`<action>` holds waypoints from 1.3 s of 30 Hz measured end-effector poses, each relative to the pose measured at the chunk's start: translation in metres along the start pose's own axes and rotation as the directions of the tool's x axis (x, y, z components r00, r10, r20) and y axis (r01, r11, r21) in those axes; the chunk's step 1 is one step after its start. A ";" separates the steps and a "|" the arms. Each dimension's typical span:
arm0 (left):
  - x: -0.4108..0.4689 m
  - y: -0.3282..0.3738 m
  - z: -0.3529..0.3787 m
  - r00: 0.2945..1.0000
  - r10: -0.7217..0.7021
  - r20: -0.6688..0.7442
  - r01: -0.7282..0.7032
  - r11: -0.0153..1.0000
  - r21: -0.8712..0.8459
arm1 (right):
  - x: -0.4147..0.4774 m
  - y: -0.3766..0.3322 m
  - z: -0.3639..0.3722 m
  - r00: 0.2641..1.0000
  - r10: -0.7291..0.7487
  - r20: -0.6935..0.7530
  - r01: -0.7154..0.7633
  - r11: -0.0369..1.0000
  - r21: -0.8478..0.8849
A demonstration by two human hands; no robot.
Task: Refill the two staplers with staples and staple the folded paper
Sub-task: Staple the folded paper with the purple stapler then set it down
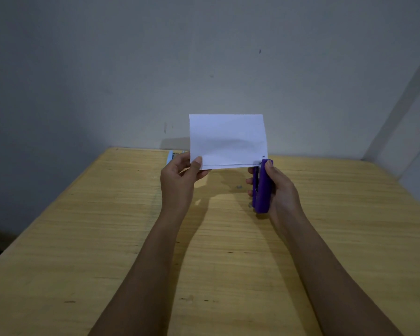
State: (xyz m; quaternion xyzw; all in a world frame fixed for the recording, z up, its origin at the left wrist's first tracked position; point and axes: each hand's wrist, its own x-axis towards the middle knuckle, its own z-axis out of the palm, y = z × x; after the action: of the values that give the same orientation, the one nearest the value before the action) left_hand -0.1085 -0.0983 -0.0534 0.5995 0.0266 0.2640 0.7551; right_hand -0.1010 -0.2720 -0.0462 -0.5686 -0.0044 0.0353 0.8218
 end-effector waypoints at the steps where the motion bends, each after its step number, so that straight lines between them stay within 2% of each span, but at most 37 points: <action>1: 0.000 0.000 -0.001 1.000 -0.001 0.000 0.001 1.000 0.002 | 0.000 0.000 0.000 1.000 -0.003 0.002 0.003 1.000 0.004; 8: 0.001 -0.001 0.000 1.000 -0.002 0.006 0.002 1.000 -0.005 | 0.002 0.002 -0.005 1.000 0.004 -0.026 -0.006 0.996 -0.088; 19: -0.001 0.001 0.000 0.998 0.007 0.055 -0.006 1.000 -0.012 | 0.000 -0.002 -0.003 0.999 -0.036 -0.039 0.031 0.994 -0.103; 23: -0.001 0.000 0.000 0.998 0.004 0.065 -0.004 1.000 -0.011 | 0.000 -0.002 -0.002 0.999 -0.034 -0.035 0.033 0.999 -0.036; 33: -0.003 -0.001 0.003 0.997 -0.005 0.077 0.005 1.000 0.009 | 0.002 -0.005 -0.001 0.990 -0.130 -0.060 0.123 0.986 -0.116; 36: -0.003 -0.002 0.005 0.997 -0.016 0.082 0.016 1.000 0.012 | 0.002 -0.003 -0.001 0.985 -0.138 -0.101 0.127 0.986 -0.109; 39: -0.004 -0.002 0.006 0.997 -0.026 0.078 0.025 1.000 0.013 | 0.002 0.002 0.001 0.985 -0.095 -0.146 0.094 0.995 -0.013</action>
State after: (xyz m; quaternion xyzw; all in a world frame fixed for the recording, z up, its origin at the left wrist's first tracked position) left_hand -0.1091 -0.1060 -0.0546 0.6136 0.0062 0.2306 0.7552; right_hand -0.0987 -0.2704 -0.0478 -0.5714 0.0290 -0.0456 0.8189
